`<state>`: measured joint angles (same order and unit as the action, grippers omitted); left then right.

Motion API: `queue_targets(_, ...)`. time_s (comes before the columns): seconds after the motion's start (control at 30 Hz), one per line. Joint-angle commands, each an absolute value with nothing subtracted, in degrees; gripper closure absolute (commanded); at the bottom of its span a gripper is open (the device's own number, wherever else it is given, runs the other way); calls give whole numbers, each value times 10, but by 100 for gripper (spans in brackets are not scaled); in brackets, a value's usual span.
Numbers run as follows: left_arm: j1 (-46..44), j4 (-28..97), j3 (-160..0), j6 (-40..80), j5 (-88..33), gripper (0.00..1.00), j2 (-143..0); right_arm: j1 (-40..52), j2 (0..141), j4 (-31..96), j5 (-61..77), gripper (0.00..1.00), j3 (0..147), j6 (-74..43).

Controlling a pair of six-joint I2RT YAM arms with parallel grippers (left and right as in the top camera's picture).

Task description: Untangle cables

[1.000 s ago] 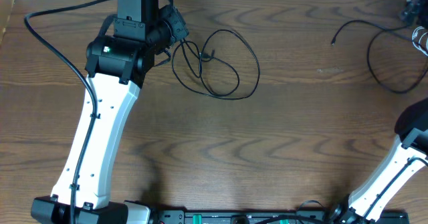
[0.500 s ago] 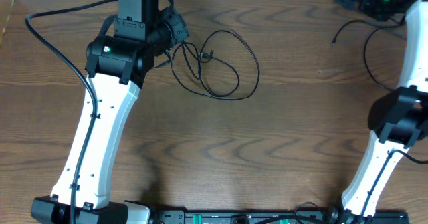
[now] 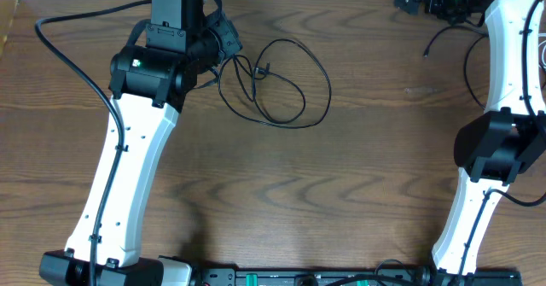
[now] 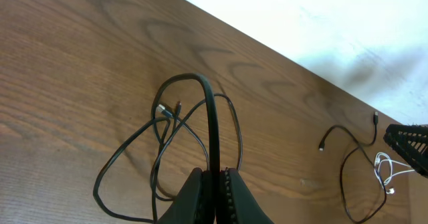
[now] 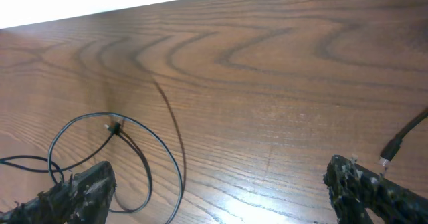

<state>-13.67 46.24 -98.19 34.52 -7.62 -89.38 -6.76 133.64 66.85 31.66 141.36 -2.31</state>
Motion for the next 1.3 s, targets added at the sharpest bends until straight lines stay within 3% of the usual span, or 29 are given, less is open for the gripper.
queue_targets(0.0, -138, 464, -987, 348, -82, 92, -899, -67, 1326, 671, 314, 1, 1413, -16)
queue_targets(1.27, -138, 464, -987, 348, -81, 92, -899, -67, 1326, 675, 311, 1, 1413, 1)
